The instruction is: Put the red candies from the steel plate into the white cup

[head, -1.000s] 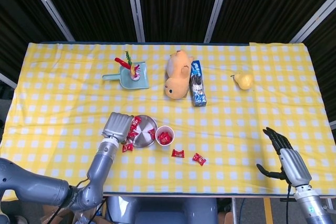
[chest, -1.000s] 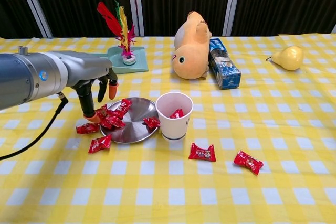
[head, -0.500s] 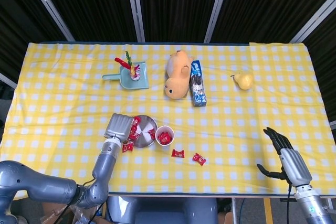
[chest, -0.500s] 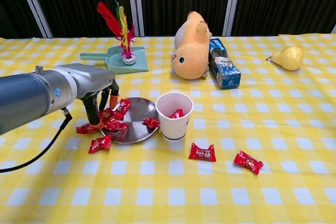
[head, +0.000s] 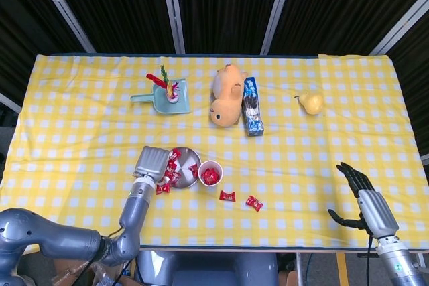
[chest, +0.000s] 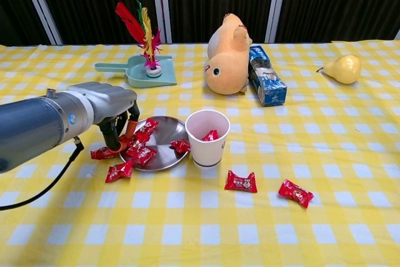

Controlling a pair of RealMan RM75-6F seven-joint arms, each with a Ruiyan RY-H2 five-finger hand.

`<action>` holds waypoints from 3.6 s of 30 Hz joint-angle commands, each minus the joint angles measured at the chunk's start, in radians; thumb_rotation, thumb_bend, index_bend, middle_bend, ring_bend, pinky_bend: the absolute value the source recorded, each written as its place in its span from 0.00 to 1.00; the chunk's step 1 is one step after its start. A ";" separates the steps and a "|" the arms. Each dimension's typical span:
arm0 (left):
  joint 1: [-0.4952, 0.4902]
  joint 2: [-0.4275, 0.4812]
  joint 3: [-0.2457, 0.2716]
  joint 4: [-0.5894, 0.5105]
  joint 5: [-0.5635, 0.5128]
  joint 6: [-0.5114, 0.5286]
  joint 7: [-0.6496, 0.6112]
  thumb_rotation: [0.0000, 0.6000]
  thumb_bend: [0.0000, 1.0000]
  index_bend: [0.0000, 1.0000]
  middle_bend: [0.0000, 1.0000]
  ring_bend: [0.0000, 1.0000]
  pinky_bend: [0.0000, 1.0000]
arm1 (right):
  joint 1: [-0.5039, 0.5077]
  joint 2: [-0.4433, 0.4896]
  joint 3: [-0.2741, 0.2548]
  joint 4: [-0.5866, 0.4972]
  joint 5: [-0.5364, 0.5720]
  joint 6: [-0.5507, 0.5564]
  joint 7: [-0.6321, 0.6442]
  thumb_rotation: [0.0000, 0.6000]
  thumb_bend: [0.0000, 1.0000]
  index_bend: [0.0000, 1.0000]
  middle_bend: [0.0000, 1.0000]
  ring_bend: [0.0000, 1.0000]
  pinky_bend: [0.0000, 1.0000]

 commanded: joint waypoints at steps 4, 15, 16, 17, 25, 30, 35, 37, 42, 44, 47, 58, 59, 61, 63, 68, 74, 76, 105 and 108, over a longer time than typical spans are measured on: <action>0.012 0.003 -0.006 -0.010 0.039 0.007 -0.018 1.00 0.37 0.50 0.58 0.91 0.99 | 0.000 0.000 0.000 -0.001 0.000 0.000 0.000 1.00 0.33 0.00 0.00 0.00 0.00; 0.057 0.086 -0.050 -0.146 0.272 0.040 -0.173 1.00 0.19 0.37 0.58 0.90 0.99 | 0.000 -0.002 0.001 0.000 0.001 0.001 0.000 1.00 0.33 0.00 0.00 0.00 0.00; 0.061 0.094 -0.047 -0.155 0.301 0.039 -0.187 1.00 0.18 0.36 0.60 0.90 0.99 | 0.000 -0.002 0.001 0.001 0.000 0.001 0.000 1.00 0.33 0.00 0.00 0.00 0.00; 0.064 0.107 -0.043 -0.169 0.353 0.035 -0.209 1.00 0.18 0.35 0.63 0.90 0.99 | 0.000 -0.003 0.001 0.000 0.000 0.001 -0.001 1.00 0.33 0.00 0.00 0.00 0.00; 0.050 0.178 -0.044 -0.263 0.620 -0.026 -0.308 1.00 0.17 0.33 0.85 0.93 0.99 | -0.002 -0.004 0.001 -0.001 0.002 0.003 -0.010 1.00 0.33 0.00 0.00 0.00 0.00; -0.006 0.206 -0.054 -0.344 0.592 -0.117 -0.238 1.00 0.17 0.33 0.89 0.94 0.99 | -0.002 -0.006 0.001 0.000 0.001 0.005 -0.013 1.00 0.33 0.00 0.00 0.00 0.00; -0.071 0.185 -0.063 -0.382 0.510 -0.178 -0.161 1.00 0.17 0.32 0.87 0.93 0.99 | -0.003 -0.006 0.002 0.001 0.001 0.006 -0.011 1.00 0.33 0.00 0.00 0.00 0.00; -0.096 0.164 -0.064 -0.382 0.478 -0.190 -0.135 1.00 0.17 0.30 0.86 0.93 0.99 | -0.003 -0.006 0.002 0.001 0.002 0.005 -0.009 1.00 0.33 0.00 0.00 0.00 0.00; -0.163 0.111 -0.062 -0.359 0.380 -0.200 -0.048 1.00 0.16 0.29 0.85 0.92 0.99 | -0.002 -0.005 0.003 0.002 0.004 0.004 -0.006 1.00 0.33 0.00 0.00 0.00 0.00; -0.185 0.088 -0.062 -0.344 0.346 -0.197 -0.023 1.00 0.16 0.29 0.85 0.92 0.99 | -0.002 -0.005 0.003 0.002 0.005 0.003 -0.005 1.00 0.33 0.00 0.00 0.00 0.00; -0.213 0.052 -0.063 -0.313 0.306 -0.196 0.003 1.00 0.16 0.29 0.86 0.92 0.99 | -0.001 -0.005 0.003 0.002 0.005 0.002 -0.005 1.00 0.33 0.00 0.00 0.00 0.00; -0.308 -0.106 -0.096 -0.149 0.169 -0.166 0.060 1.00 0.23 0.32 0.87 0.93 0.99 | -0.002 -0.002 0.003 0.001 0.008 0.000 -0.003 1.00 0.33 0.00 0.00 0.00 0.00; -0.312 -0.114 -0.098 -0.141 0.162 -0.165 0.060 1.00 0.23 0.32 0.87 0.93 0.99 | -0.002 -0.002 0.003 0.001 0.008 0.000 -0.002 1.00 0.33 0.00 0.00 0.00 0.00; -0.323 -0.134 -0.102 -0.117 0.146 -0.165 0.064 1.00 0.24 0.32 0.87 0.93 0.99 | -0.002 -0.002 0.004 0.001 0.010 -0.001 0.000 1.00 0.33 0.00 0.00 0.00 0.00; -0.331 -0.148 -0.103 -0.100 0.135 -0.166 0.065 1.00 0.24 0.32 0.87 0.93 0.99 | -0.002 -0.002 0.004 0.001 0.010 -0.002 0.000 1.00 0.33 0.00 0.00 0.00 0.00; -0.352 -0.174 -0.099 -0.055 0.106 -0.172 0.082 1.00 0.24 0.32 0.87 0.93 0.99 | -0.003 -0.003 0.005 0.001 0.012 0.001 -0.002 1.00 0.33 0.00 0.00 0.00 0.00; -0.367 -0.198 -0.092 0.000 0.080 -0.179 0.096 1.00 0.24 0.33 0.87 0.93 0.99 | -0.004 -0.003 0.006 0.000 0.015 0.001 -0.003 1.00 0.33 0.00 0.00 0.00 0.00; -0.369 -0.205 -0.091 0.012 0.076 -0.181 0.095 1.00 0.22 0.33 0.87 0.93 0.99 | -0.004 -0.003 0.006 0.000 0.015 0.001 -0.003 1.00 0.33 0.00 0.00 0.00 0.00; -0.424 -0.382 -0.137 0.258 0.046 -0.239 0.087 1.00 0.27 0.38 0.87 0.93 0.99 | -0.006 0.003 0.008 -0.005 0.019 0.000 0.010 1.00 0.33 0.00 0.00 0.00 0.00; -0.426 -0.395 -0.142 0.273 0.045 -0.252 0.087 1.00 0.27 0.39 0.87 0.93 0.99 | -0.006 0.004 0.008 -0.005 0.019 -0.001 0.011 1.00 0.33 0.00 0.00 0.00 0.00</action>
